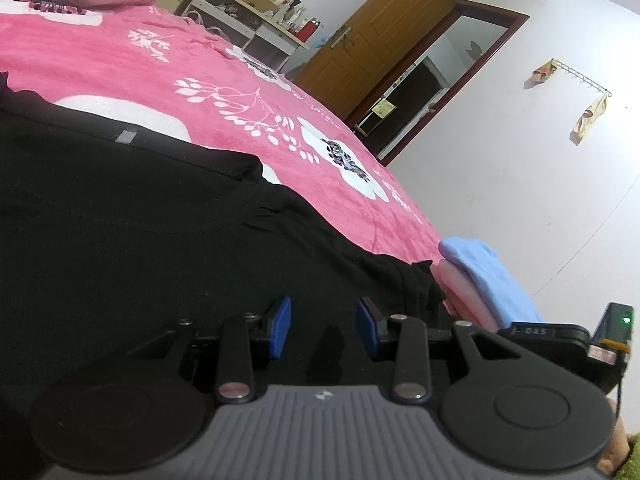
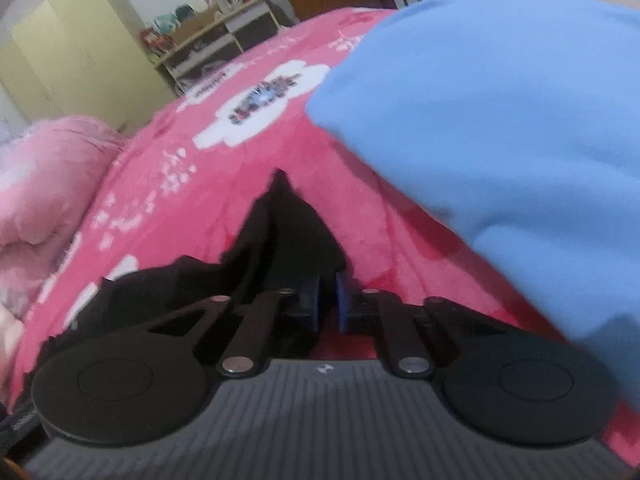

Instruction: Fold clothes

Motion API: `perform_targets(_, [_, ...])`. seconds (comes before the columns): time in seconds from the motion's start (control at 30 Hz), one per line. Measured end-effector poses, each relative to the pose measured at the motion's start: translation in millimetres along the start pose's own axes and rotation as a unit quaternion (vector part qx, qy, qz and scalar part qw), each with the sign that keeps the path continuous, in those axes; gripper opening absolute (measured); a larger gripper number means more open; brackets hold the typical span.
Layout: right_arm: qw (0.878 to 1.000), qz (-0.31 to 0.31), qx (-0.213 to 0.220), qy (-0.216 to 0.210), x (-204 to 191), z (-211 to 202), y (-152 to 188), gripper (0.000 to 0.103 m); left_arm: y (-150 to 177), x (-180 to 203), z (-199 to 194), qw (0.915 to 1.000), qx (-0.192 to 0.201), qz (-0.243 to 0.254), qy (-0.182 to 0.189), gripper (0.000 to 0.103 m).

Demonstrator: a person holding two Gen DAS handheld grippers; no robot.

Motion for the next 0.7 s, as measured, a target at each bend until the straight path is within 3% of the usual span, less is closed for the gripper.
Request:
perform_targets(0.2, [0.994,-0.074,0.068,0.034,-19.8,-29.1,-0.6,0.004,-0.1,-0.1,0.1,1.0000,0.000,0.000,0.000,0.038])
perform_targets(0.27, [0.990,-0.114,0.073,0.040,-29.1,-30.5,-0.8,0.004,0.0,-0.2,0.1,1.0000,0.000,0.000,0.000,0.038])
perform_targets(0.33, [0.978,-0.192,0.076,0.034,-53.2,-24.0,5.1,0.004,0.2,-0.1,0.2,1.0000,0.000,-0.001,0.001,0.038])
perform_targets(0.4, [0.946,-0.314,0.071,0.023,-86.1,-20.6,22.8,0.005,0.3,-0.1,0.3,1.0000,0.000,-0.001,0.001,0.038])
perform_targets(0.47, [0.902,-0.428,0.053,-0.006,-113.8,-20.0,50.6,0.007,0.5,-0.1,0.4,1.0000,0.000,-0.001,0.001,0.038])
perform_targets(0.5, [0.878,-0.476,0.038,-0.018,-122.6,-21.8,67.5,0.012,0.6,-0.1,0.4,1.0000,0.000,-0.002,0.001,0.038])
perform_targets(0.53, [0.853,-0.521,0.024,-0.029,-130.7,-23.8,84.0,0.025,0.6,-0.1,0.3,1.0000,0.000,-0.002,0.001,0.038])
perform_targets(0.6, [0.821,-0.570,0.013,-0.030,-134.6,-29.7,105.9,0.038,0.5,-0.2,0.2,1.0000,0.000,-0.003,0.002,0.038])
perform_targets(0.67, [0.811,-0.583,0.008,-0.040,-132.7,-38.7,112.8,0.040,0.3,-0.3,0.0,1.0000,0.000,-0.003,0.002,0.038])
perform_targets(0.7, [0.816,-0.577,0.006,-0.043,-131.1,-42.9,111.0,0.041,0.1,-0.5,-0.1,1.0000,0.000,-0.003,0.002,0.038])
Point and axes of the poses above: each gripper's, at about its wrist camera, not at the fingertips, and z roughly the way its jaws point, x to its right, y to its underside, the point moved 4 cm from there along z, roughly the way its jaws point, and after that the axes turned 2 degrees about -x, right-handed, at the moved point
